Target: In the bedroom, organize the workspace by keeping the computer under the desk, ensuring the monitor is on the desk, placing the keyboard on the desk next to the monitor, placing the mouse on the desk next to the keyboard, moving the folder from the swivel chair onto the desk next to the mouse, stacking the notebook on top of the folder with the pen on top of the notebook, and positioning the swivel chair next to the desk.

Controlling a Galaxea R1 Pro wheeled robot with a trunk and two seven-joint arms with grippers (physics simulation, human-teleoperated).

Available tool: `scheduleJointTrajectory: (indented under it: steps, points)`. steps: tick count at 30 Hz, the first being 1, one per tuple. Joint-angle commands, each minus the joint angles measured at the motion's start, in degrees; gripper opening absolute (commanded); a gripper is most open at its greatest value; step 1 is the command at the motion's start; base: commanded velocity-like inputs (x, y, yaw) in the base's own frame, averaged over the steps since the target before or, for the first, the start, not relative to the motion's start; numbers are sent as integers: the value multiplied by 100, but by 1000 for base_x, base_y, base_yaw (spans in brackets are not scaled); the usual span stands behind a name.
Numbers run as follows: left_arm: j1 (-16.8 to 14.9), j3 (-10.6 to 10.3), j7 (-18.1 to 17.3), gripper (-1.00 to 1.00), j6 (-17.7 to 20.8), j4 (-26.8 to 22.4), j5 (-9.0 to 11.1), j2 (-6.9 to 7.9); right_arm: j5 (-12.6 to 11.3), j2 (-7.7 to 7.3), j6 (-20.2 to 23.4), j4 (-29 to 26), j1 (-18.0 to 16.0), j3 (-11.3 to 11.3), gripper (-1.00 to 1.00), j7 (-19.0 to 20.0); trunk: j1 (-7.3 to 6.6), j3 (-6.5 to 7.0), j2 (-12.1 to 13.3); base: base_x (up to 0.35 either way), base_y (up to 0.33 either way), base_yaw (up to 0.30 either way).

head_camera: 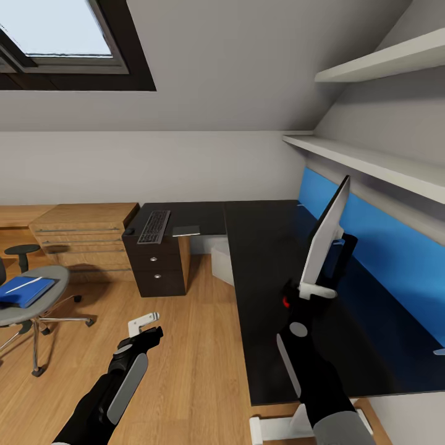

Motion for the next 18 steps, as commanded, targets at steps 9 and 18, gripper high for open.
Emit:
scheduleJointTrajectory:
  steps: [9,18]
  points:
    - [-5,-26,48,100,11,-8,47,7,47,-136,39,4,-9,-95,100,18,2,-9,-8,0,0,0]
    - [-5,-22,39,100,11,-8,47,7,42,-147,39,-1,-10,-98,100,21,2,-9,-8,0,0,0]
